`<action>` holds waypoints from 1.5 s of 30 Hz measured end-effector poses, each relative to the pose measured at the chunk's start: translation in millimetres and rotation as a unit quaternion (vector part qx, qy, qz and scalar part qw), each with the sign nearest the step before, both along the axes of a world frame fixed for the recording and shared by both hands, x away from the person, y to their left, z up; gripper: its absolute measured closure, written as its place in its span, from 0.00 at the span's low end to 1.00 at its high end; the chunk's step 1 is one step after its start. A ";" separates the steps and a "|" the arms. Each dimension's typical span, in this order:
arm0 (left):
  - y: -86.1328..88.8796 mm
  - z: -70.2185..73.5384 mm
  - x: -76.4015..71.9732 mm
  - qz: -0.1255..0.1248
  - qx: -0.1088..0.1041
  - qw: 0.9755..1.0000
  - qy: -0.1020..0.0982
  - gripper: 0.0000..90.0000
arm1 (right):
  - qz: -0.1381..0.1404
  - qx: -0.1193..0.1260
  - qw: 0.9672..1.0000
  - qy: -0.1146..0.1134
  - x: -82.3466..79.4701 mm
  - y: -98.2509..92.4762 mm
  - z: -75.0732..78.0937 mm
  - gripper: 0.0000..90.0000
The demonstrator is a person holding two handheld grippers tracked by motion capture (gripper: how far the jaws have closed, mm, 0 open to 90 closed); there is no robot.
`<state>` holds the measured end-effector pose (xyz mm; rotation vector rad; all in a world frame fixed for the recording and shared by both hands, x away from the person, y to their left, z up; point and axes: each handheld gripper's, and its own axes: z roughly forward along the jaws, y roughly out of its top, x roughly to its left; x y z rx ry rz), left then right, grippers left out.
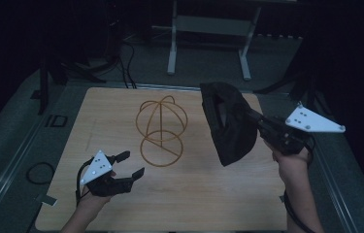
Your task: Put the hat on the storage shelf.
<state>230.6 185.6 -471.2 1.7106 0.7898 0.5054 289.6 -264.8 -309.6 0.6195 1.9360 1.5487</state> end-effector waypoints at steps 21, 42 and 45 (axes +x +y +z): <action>25.2 -49.4 -12.3 0.084 0.013 0.996 0.011 0.02 | 0.016 -0.027 0.999 0.039 57.9 90.6 0.0 0.98; 28.3 -56.8 -13.6 0.095 0.011 0.995 0.007 0.02 | 0.070 -0.069 0.990 0.099 80.9 159.3 -31.2 0.98; 29.3 -56.8 -13.9 0.099 0.010 0.995 0.005 0.02 | 0.068 -0.080 0.989 0.109 84.8 167.0 -35.2 0.95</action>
